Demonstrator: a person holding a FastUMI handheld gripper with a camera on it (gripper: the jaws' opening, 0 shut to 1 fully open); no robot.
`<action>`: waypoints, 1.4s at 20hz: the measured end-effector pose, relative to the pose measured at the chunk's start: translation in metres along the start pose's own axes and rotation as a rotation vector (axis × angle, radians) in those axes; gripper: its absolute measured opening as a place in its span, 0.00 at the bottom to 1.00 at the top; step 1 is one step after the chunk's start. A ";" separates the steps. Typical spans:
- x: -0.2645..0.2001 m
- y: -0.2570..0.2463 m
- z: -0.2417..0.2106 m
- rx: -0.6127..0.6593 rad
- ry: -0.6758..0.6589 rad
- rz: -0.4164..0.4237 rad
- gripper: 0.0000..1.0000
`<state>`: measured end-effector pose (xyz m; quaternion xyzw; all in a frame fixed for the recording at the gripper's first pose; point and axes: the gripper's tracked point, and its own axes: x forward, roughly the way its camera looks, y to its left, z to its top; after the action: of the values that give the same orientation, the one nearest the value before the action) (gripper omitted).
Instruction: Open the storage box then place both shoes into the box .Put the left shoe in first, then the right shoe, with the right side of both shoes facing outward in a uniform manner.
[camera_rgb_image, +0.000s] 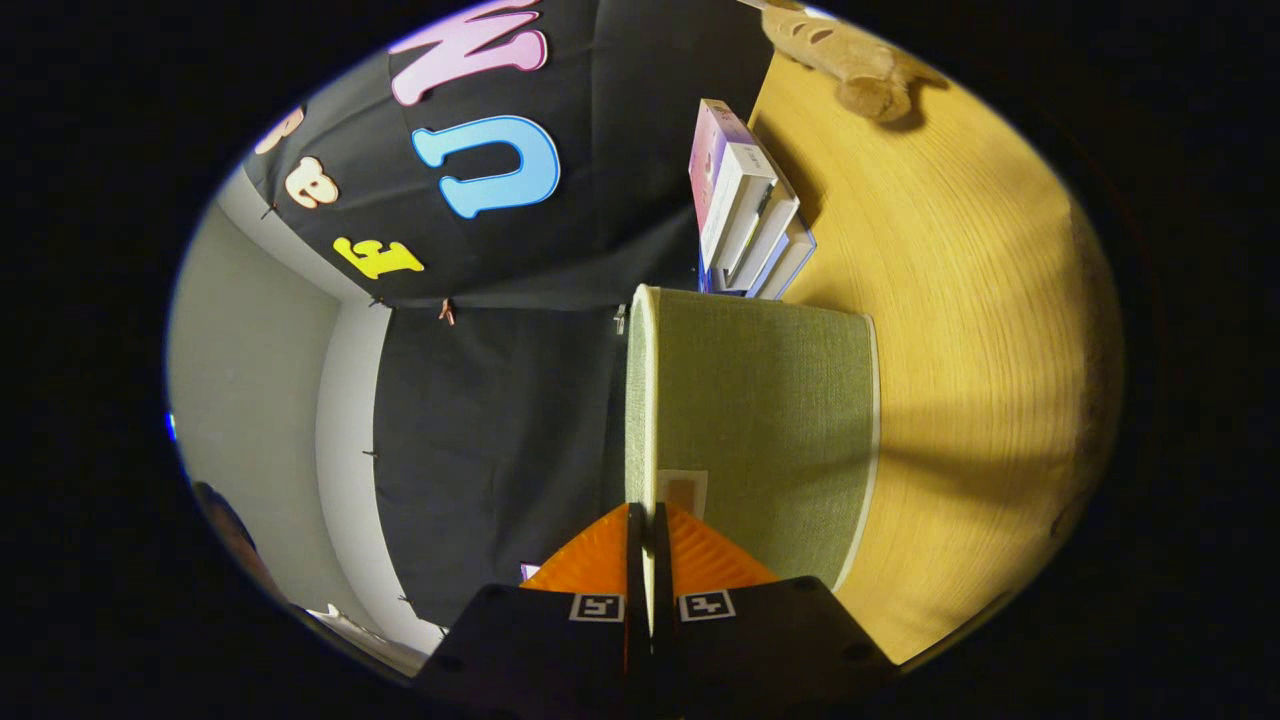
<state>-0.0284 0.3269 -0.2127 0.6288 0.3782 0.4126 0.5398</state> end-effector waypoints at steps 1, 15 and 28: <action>-0.001 0.011 0.002 -0.009 -0.015 0.012 0.05; 0.079 0.171 0.007 -0.304 -0.127 -0.052 0.07; 0.269 0.194 -0.052 -0.615 -0.019 -0.240 0.08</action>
<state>0.0301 0.5683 0.0134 0.3909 0.3024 0.4351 0.7527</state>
